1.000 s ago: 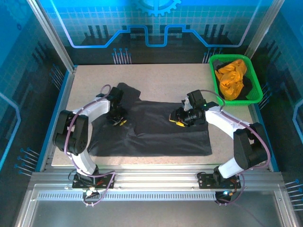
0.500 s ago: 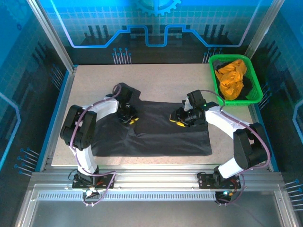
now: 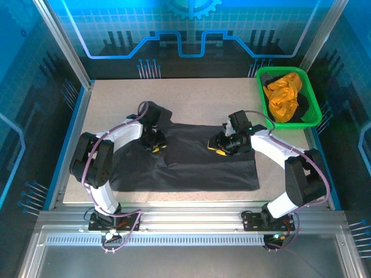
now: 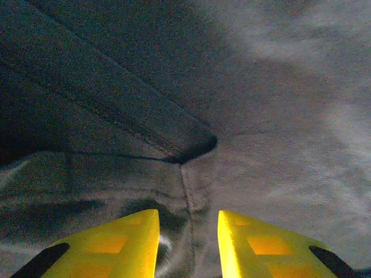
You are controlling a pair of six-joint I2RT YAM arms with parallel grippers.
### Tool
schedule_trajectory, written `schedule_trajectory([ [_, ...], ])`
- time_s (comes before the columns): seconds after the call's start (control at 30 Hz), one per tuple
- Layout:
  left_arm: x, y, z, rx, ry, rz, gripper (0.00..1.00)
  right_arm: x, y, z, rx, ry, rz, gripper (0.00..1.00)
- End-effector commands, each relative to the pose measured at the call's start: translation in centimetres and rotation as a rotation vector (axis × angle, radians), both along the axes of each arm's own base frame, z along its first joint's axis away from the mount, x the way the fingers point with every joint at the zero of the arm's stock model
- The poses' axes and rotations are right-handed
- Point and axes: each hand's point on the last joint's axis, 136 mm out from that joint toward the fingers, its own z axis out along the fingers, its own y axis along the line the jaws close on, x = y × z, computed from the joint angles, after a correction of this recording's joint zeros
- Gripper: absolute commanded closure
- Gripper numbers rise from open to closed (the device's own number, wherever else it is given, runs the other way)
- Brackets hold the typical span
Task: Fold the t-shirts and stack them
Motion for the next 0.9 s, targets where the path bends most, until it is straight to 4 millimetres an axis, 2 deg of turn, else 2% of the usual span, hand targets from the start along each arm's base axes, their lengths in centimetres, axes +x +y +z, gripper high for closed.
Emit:
schedule_trajectory([
  [0.0,-1.4,0.2,-1.5,0.049,0.075,-0.05,0.68,0.5,-0.1,0.6,0.01,0.0,0.004,0.51],
  [0.17,-1.4,-0.7,-1.9,0.045,0.06,-0.083,0.7,0.5,-0.2,0.4,0.009,0.004,0.001,0.51],
  [0.37,-1.4,-1.2,-1.4,0.079,0.046,-0.112,0.89,0.3,-0.3,0.3,0.007,0.007,-0.002,0.52],
  [0.43,-1.4,-1.3,-0.9,0.104,0.038,-0.134,1.0,0.4,-0.2,0.3,0.01,0.008,-0.002,0.52],
  [0.73,-1.8,-1.9,0.7,0.222,-0.007,-0.239,1.0,0.6,0.0,0.1,0.018,0.012,0.002,0.53],
  [0.87,-2.2,-2.3,0.6,0.257,-0.021,-0.288,1.0,0.7,0.1,0.1,0.021,0.014,0.004,0.53],
])
